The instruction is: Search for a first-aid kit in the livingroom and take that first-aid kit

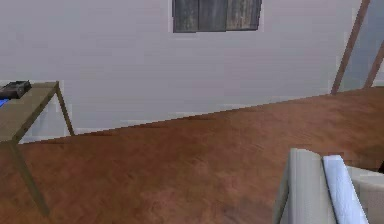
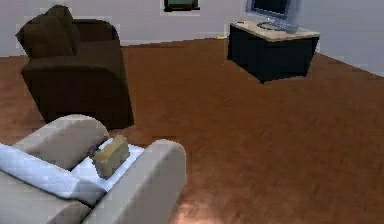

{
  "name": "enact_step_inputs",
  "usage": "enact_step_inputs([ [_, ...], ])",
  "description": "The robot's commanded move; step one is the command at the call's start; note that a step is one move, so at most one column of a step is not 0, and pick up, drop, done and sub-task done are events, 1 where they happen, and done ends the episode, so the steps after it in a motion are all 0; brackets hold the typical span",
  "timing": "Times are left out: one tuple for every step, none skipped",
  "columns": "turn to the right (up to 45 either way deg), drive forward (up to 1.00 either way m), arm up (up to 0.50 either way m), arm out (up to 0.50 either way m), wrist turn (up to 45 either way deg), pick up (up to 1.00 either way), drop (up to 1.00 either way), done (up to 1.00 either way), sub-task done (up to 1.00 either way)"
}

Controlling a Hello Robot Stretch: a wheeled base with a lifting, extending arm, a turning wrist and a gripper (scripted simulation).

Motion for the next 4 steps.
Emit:
enact_step_inputs([
  [-3.0,0.00,0.00,0.00,0.0,0.00,0.00,0.00,0.00],
  [0.0,0.55,0.00,0.00,0.0,0.00,0.00,0.00,0.00],
  [27.0,0.00,0.00,0.00,0.0,0.00,0.00,0.00,0.00],
  [0.0,0.85,0.00,0.00,0.0,0.00,0.00,0.00,0.00],
])
